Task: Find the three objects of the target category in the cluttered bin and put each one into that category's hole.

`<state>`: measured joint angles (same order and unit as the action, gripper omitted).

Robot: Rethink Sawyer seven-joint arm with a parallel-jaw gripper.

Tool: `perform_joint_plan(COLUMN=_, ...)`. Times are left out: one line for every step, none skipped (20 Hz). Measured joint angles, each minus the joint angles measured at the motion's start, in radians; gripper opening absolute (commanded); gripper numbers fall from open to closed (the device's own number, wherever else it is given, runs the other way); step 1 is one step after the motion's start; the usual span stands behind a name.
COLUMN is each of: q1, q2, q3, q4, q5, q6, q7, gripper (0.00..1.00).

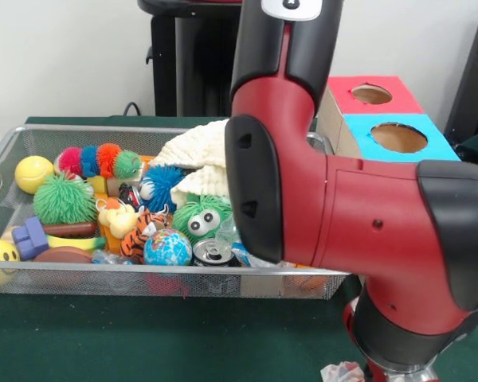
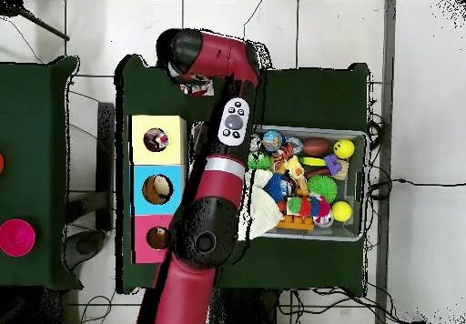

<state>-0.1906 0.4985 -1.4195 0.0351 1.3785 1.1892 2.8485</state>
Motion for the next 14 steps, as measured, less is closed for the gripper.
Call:
perform_joint_plan(q1=0.006, q2=-0.003, q3=0.005, q4=0.006, q5=-0.009, q6=0.000, q7=0.000, gripper=0.00)
perform_joint_plan(q1=0.017, q2=-0.008, q3=0.018, q4=0.020, q5=-0.026, q6=0.000, q7=0.000, gripper=0.00)
perform_joint_plan(q1=0.028, q2=-0.013, q3=0.030, q4=0.034, q5=-0.043, q6=0.000, q7=0.000, gripper=0.00)
perform_joint_plan(q1=0.067, q2=-0.035, q3=0.074, q4=0.085, q5=-0.096, q6=0.000, q7=0.000, gripper=0.00)
perform_joint_plan(q1=0.103, q2=-0.058, q3=0.111, q4=0.133, q5=-0.142, q6=0.001, q7=0.000, gripper=0.00)
perform_joint_plan(q1=0.127, q2=-0.076, q3=0.136, q4=0.167, q5=-0.172, q6=0.002, q7=0.000, gripper=0.00)
perform_joint_plan(q1=0.165, q2=-0.106, q3=0.173, q4=0.221, q5=-0.215, q6=0.004, q7=0.000, gripper=0.00)
perform_joint_plan(q1=0.189, q2=-0.128, q3=0.197, q4=0.257, q5=-0.242, q6=0.005, q7=0.000, gripper=0.00)
perform_joint_plan(q1=0.218, q2=-0.157, q3=0.224, q4=0.300, q5=-0.273, q6=0.004, q7=0.000, gripper=0.00)
perform_joint_plan(q1=0.240, q2=-0.181, q3=0.245, q4=0.334, q5=-0.296, q6=0.005, q7=0.000, gripper=0.00)
perform_joint_plan(q1=0.271, q2=-0.218, q3=0.273, q4=0.382, q5=-0.327, q6=0.004, q7=0.000, gripper=0.00)
perform_joint_plan(q1=0.286, q2=-0.237, q3=0.287, q4=0.406, q5=-0.341, q6=0.004, q7=0.000, gripper=0.00)
perform_joint_plan(q1=0.304, q2=-0.262, q3=0.304, q4=0.436, q5=-0.359, q6=0.004, q7=0.000, gripper=0.00)
perform_joint_plan(q1=0.329, q2=-0.300, q3=0.328, q4=0.479, q5=-0.383, q6=0.004, q7=0.000, gripper=0.00)
